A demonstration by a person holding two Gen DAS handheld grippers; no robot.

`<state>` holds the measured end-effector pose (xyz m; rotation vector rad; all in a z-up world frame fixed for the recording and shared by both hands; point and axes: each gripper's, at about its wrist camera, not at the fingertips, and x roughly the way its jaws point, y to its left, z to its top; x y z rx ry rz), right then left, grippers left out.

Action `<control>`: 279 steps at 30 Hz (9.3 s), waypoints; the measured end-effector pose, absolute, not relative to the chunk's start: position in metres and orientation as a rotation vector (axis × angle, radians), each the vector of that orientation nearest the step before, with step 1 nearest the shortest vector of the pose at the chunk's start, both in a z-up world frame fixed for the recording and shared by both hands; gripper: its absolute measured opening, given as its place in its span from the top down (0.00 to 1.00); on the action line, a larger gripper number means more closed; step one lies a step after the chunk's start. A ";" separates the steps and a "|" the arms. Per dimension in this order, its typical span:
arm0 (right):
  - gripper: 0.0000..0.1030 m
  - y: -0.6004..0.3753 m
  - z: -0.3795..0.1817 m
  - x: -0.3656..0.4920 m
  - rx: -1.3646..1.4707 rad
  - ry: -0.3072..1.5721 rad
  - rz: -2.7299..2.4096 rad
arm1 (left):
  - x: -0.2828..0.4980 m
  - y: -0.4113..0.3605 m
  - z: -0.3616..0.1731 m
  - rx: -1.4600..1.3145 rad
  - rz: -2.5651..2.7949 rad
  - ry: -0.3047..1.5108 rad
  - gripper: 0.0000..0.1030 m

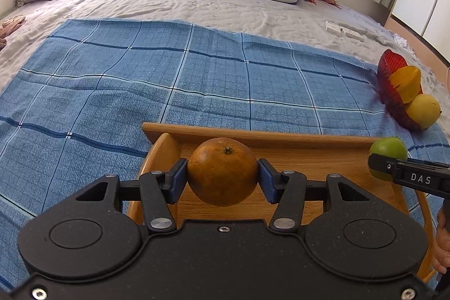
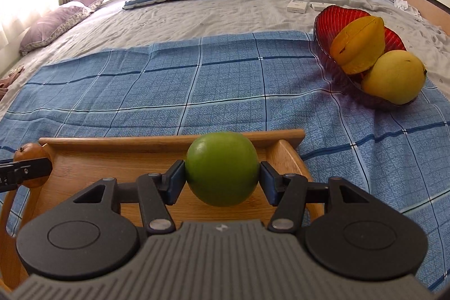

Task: Organize fruits
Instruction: 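Lift the small orange with the left tool while the right tool carries the green apple over the tray, then open the left tool onto the tray while the right tool releases the green apple there, then withdraw both open tools from the tray back toward the loose fruits, then grasp the large blemished orange with the left tool while the right tool grasps another green apple, then lift the large orange with the left tool while the right tool carries the green apple toward the tray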

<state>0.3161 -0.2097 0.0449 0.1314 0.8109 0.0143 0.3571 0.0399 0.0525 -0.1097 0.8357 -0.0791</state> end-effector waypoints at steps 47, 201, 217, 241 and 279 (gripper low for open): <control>0.22 -0.216 0.034 0.323 0.228 0.723 0.024 | 0.380 0.035 0.030 -0.107 -0.063 0.837 0.39; 0.20 -0.135 0.000 -0.001 -0.134 0.390 0.039 | 0.014 0.025 -0.001 0.088 -0.044 0.481 0.37; 0.27 -0.134 -0.001 0.005 -0.145 0.410 0.012 | 0.012 0.022 -0.002 0.104 -0.039 0.460 0.37; 0.40 -0.148 0.009 -0.007 -0.021 0.344 0.023 | 0.009 0.032 0.009 0.034 0.001 0.448 0.38; 0.40 -0.226 0.086 0.134 0.238 0.430 0.025 | 0.148 0.043 0.089 -0.104 -0.144 0.507 0.39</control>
